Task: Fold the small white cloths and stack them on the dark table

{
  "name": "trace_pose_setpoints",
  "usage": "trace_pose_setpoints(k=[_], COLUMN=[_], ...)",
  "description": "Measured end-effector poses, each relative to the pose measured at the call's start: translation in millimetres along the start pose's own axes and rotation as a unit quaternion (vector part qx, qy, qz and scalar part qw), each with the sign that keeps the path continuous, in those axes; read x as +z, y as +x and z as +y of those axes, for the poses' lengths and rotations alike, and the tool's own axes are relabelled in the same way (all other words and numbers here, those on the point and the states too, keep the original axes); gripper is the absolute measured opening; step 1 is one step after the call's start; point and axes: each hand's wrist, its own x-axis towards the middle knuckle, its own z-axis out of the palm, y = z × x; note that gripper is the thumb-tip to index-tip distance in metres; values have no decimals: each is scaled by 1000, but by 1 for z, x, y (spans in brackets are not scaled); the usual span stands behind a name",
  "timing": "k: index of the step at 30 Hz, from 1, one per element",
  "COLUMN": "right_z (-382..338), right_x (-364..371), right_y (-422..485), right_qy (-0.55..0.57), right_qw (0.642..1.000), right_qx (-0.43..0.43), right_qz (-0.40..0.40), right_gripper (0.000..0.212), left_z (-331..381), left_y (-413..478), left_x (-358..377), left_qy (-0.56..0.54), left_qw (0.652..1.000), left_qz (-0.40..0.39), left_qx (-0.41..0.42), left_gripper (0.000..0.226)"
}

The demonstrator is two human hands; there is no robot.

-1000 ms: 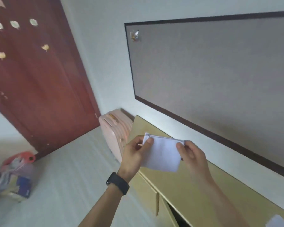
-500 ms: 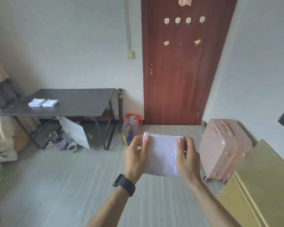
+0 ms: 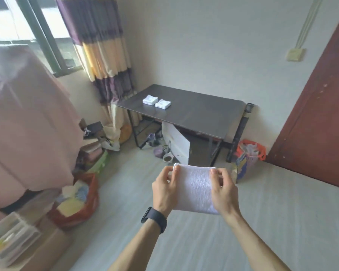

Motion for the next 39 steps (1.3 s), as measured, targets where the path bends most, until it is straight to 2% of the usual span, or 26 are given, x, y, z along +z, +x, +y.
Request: trace_pose_setpoints(k=[7, 15, 21, 25, 29, 33, 39], right_z=[-4, -3, 0, 21, 38, 34, 38], right_x=[118, 248, 338, 399, 455, 494, 545], right_y=[115, 270, 365, 421, 468, 510, 581], right_qy=[-18, -10, -41, -75, -108, -112, -109], right_qw=[996, 992, 987, 987, 987, 985, 983], right_qx=[-70, -49, -40, -18, 28, 79, 126], right_qz=[-53, -117, -150, -139, -119, -104, -73], right_gripper=[22, 21, 20, 20, 20, 21, 24], left_z=[-32, -43, -76, -117, -152, -163, -175], left_y=[141, 322, 438, 521, 607, 681, 783], left_x=[-16, -13, -17, -13, -12, -13, 4], left_qy=[-22, -13, -20, -9, 5, 15, 27], left_qw=[997, 989, 984, 984, 986, 986, 980], left_qz=[64, 125, 138, 115, 60, 5, -32], left_qx=[-40, -75, -108, -132, -154, -166, -193], left_gripper=[30, 28, 27, 26, 25, 24, 30])
